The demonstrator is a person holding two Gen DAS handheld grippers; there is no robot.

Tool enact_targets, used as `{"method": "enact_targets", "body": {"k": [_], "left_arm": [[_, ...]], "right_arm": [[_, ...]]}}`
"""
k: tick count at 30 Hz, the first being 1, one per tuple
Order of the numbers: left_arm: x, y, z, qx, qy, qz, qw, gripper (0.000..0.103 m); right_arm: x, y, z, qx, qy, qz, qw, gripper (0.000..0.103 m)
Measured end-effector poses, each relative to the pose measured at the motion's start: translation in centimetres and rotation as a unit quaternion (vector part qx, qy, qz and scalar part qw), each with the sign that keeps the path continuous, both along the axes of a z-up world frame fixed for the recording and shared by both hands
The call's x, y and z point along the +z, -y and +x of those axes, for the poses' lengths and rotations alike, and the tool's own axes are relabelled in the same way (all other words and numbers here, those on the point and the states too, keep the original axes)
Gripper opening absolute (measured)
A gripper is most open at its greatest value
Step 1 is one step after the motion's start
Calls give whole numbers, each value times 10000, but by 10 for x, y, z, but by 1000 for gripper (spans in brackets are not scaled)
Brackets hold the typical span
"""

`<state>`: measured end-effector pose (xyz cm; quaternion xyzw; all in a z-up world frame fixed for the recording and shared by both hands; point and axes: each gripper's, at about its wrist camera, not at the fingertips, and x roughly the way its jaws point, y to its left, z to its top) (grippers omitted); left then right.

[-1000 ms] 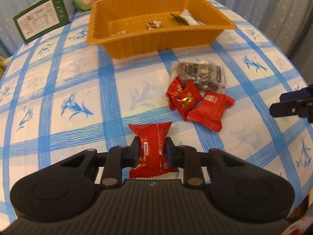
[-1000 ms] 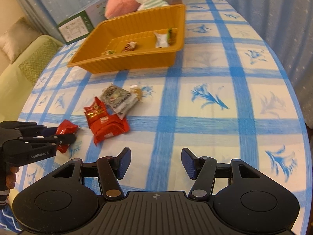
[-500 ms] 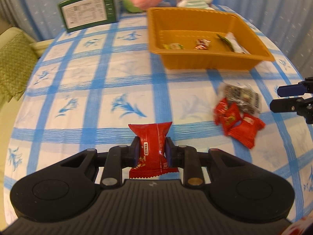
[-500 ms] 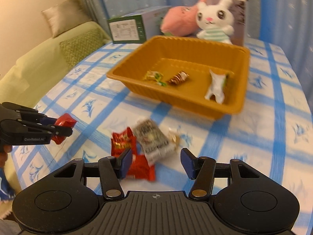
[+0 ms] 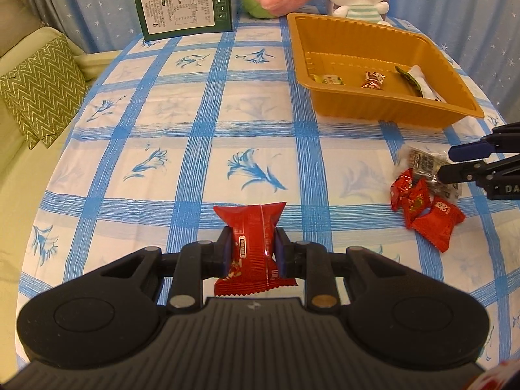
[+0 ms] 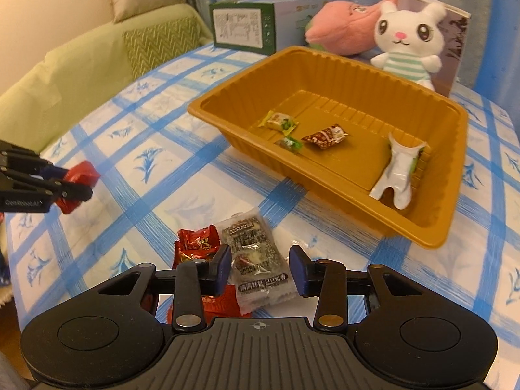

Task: Organize snacks
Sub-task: 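Grasp the clear seaweed snack packet with the right gripper while the left holds the red packet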

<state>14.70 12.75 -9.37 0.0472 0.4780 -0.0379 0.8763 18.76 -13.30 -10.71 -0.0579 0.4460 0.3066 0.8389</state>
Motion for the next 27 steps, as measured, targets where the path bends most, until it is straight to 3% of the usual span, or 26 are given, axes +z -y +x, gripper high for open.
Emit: {"method": "enact_targets", "body": {"k": [11, 27], "left_arm": [[0, -4, 1, 64, 0, -3, 10000, 24], [4, 8, 4, -105, 39, -12, 9999, 24]], "right_arm": [[-15, -23, 9, 400, -16, -269, 9988, 41], [-17, -34, 5, 381, 118, -415, 9983, 38]]}}
